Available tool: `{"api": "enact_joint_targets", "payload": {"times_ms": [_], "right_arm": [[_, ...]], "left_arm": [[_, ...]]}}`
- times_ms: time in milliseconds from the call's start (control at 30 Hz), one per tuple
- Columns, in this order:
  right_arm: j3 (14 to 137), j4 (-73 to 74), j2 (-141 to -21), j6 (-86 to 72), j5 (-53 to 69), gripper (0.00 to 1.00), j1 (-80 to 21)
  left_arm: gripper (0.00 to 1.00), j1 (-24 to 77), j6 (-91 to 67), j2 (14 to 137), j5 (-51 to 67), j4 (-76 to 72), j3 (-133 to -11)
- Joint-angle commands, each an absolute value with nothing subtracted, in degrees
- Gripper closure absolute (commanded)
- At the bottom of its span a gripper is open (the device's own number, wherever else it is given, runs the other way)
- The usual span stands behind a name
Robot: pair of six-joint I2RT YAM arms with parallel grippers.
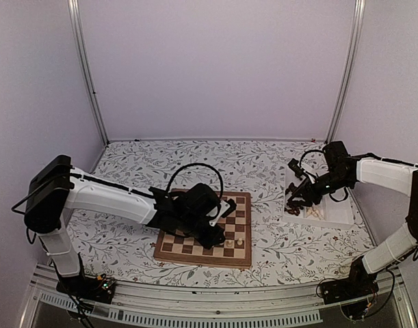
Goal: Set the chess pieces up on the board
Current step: Place the chess piece on the chessboard.
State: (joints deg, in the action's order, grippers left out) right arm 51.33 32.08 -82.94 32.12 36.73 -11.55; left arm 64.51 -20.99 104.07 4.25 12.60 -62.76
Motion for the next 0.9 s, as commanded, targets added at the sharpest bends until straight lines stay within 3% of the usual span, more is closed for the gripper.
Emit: {"api": "enact_joint_targets", "payload": {"times_ms": [0, 433, 500, 600, 867], "right_arm": [[51.2, 31.8, -83.6, 32.1, 37.4, 0.53, -11.4], [51.3, 32.4, -82.0, 31.9, 38.1, 0.52, -11.5], [51.5, 32.4, -81.9, 31.8, 38.1, 0.52, -11.4], [52.0, 32.9, -81.7, 31.8, 38.1, 0.52, -11.5], [57.3, 38.3, -79.4, 33.5, 31.8, 0.53, -7.7]], "left_arm": [[0.9, 65.6, -20.4, 104.0, 3.9, 14.8, -63.8], [0.85, 66.2, -20.8, 102.7, 1.8, 16.9, -63.8], [0.8, 66.3, -21.0, 102.4, 1.4, 16.8, -63.5], [0.64, 66.5, -21.1, 102.1, 0.5, 16.9, -63.8], [0.52, 66.5, -18.9, 100.6, -2.5, 19.9, -69.2]]}}
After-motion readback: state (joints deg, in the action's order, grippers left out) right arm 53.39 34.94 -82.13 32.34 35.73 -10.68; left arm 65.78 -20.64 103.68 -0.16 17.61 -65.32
